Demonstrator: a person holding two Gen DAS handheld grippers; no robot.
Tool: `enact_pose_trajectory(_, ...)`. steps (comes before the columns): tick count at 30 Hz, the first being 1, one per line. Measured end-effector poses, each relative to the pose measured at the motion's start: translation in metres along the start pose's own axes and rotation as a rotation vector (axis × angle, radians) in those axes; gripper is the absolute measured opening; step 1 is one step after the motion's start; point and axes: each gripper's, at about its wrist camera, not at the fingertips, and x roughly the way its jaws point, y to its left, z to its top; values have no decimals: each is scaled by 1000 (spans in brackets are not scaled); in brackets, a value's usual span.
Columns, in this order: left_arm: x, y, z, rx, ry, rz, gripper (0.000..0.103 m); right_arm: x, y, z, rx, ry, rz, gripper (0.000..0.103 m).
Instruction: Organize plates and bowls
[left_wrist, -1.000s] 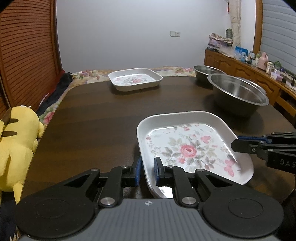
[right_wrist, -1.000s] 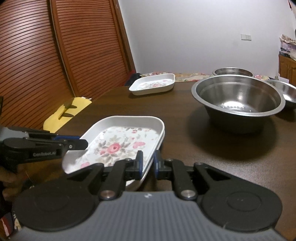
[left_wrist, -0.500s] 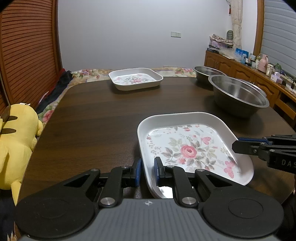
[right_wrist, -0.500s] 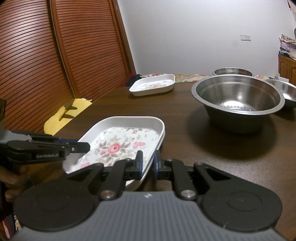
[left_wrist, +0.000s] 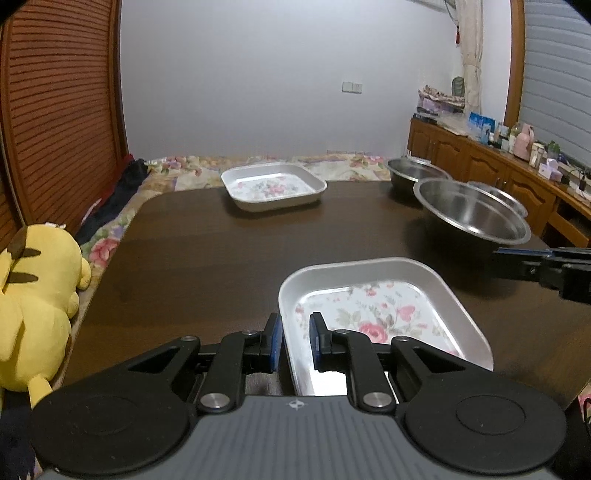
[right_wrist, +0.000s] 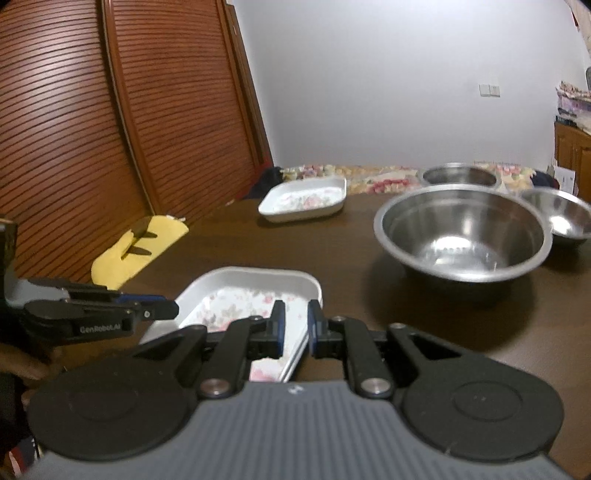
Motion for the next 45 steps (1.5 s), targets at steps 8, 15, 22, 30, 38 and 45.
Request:
enact_pose_trajectory(8,-5,0,17,11,-38,3,28,-11,0,21,-32,-48,1,14)
enact_pose_trajectory(15,-9,2,28,11,-79,10,67,-12,0,34,-46,-70,-2,16)
enact_pose_trajectory(22,-13,5,39,19,-117,10,84,-12,-5,47,-37,-108,-29,74)
enact_pose_trajectory(30,9,14,66,72,-123,10,85,-7,-20,83,-55,-115,-18,90)
enact_pose_trajectory(38,55,38,98,67,-110,5,77,27,-33,130,-155,-54,-4,87)
enact_pose_trajectory(45,106,62,123,4,-58,-26,67,85,-41,145,-132,96,35,72)
